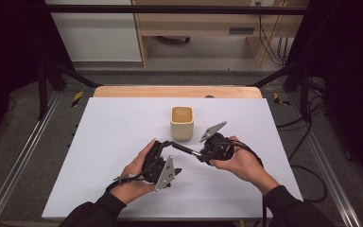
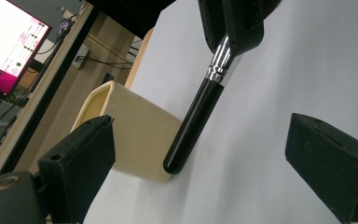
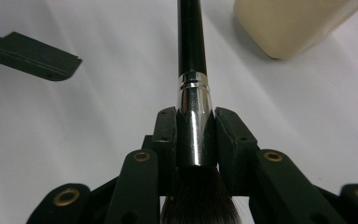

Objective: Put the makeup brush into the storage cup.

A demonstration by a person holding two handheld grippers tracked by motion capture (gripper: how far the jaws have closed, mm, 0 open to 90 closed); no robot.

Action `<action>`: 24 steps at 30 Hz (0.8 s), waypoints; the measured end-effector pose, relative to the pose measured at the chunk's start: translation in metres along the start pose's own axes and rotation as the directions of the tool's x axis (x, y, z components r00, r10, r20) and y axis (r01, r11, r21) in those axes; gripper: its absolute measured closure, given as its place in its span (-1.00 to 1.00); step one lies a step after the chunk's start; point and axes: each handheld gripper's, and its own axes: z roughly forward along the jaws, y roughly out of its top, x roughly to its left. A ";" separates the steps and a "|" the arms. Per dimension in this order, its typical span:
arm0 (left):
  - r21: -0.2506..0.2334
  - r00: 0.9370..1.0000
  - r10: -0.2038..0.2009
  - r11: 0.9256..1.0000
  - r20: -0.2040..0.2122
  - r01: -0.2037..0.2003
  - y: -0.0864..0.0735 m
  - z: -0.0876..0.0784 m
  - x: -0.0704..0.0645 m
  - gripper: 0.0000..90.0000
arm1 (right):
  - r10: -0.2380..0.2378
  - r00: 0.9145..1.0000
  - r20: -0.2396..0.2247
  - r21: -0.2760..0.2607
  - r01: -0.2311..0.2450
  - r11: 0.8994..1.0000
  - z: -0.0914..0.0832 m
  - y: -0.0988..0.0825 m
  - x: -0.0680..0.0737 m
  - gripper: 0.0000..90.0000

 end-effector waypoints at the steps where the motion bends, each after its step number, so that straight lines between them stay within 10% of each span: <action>1: 0.013 1.000 0.000 1.000 0.003 0.000 0.000 0.001 -0.001 -0.80 | -0.001 1.000 -0.003 0.000 0.001 1.000 0.000 0.000 0.000 0.57; 9: 0.042 0.996 0.063 0.997 -0.057 -0.060 0.005 0.007 -0.001 -0.63 | -0.018 1.000 -0.016 0.011 0.018 1.000 -0.002 0.007 0.003 0.57; 10: 0.050 0.999 0.037 0.998 -0.002 -0.037 0.004 0.010 -0.004 -0.58 | -0.017 1.000 -0.018 0.015 0.018 1.000 -0.003 0.007 0.003 0.57; 24: 0.095 0.994 0.109 0.990 -0.020 -0.107 0.002 0.024 -0.013 -0.30 | -0.024 0.999 -0.033 0.020 0.025 0.999 -0.001 0.014 0.007 0.57</action>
